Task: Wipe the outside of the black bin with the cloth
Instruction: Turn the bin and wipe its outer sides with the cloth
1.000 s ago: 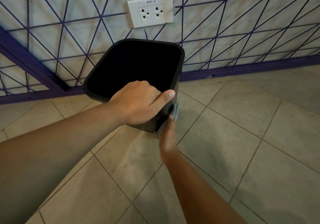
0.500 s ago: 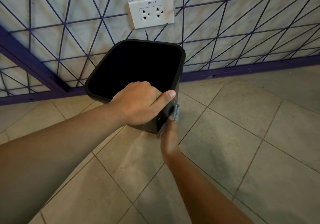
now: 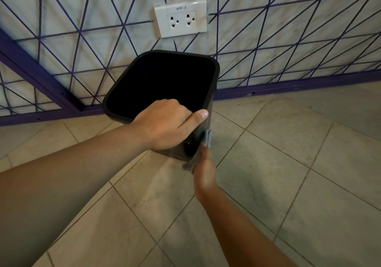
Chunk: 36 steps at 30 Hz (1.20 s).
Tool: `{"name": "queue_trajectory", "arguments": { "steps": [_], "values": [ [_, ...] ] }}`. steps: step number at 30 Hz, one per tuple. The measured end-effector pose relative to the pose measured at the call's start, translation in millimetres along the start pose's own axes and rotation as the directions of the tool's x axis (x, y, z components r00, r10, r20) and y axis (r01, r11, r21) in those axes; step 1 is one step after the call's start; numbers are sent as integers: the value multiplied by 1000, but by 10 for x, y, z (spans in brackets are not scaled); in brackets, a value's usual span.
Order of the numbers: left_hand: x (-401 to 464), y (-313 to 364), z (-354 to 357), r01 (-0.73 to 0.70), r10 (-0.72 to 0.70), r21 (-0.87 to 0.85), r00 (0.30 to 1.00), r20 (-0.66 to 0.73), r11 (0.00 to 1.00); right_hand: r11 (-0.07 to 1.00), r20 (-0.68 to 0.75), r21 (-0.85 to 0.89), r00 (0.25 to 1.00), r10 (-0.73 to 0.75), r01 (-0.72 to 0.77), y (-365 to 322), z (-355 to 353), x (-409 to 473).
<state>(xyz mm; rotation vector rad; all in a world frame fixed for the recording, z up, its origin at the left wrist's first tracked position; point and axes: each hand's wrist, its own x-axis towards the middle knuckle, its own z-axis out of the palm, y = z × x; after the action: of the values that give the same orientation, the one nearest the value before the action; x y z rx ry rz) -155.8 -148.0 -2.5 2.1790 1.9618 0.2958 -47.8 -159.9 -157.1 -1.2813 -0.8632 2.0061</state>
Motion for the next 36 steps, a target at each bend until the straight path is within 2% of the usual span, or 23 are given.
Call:
{"name": "queue_trajectory", "arguments": {
  "steps": [3,5,12,16,18,21,25,28,31,36],
  "values": [
    [-22,-12,-4,24,-23,-31,999,33,999,997,-7,-59,999,50,-50,49,-114,-257],
    [-37,8,-28,28,-26,-29,998,65,999,999,-35,-42,999,32,-33,-30,-206,-374],
    [-303,11,-264,5,-18,61,976,218,998,997,-34,-6,996,-77,77,-217,-341,-546],
    [-489,0,-318,-34,-3,172,977,212,985,997,-27,20,996,-79,80,-200,-373,-617],
    [-566,22,-286,-17,-20,178,978,207,984,997,-22,52,998,-62,63,-172,-340,-634],
    [-641,87,-179,69,-99,140,971,219,988,994,-94,102,995,42,-32,-201,-266,-694],
    [-636,146,-66,128,-162,185,969,184,974,989,-131,78,983,131,-122,-258,-153,-815],
    [-551,223,-59,136,-166,161,967,192,978,978,-109,143,980,168,-152,-215,-57,-791],
    [-401,314,-36,156,-172,88,961,218,984,935,-74,281,966,246,-217,-152,121,-756],
    [-183,390,65,173,-175,23,967,188,985,881,-167,453,957,236,-138,23,383,-385]
  ]
}}
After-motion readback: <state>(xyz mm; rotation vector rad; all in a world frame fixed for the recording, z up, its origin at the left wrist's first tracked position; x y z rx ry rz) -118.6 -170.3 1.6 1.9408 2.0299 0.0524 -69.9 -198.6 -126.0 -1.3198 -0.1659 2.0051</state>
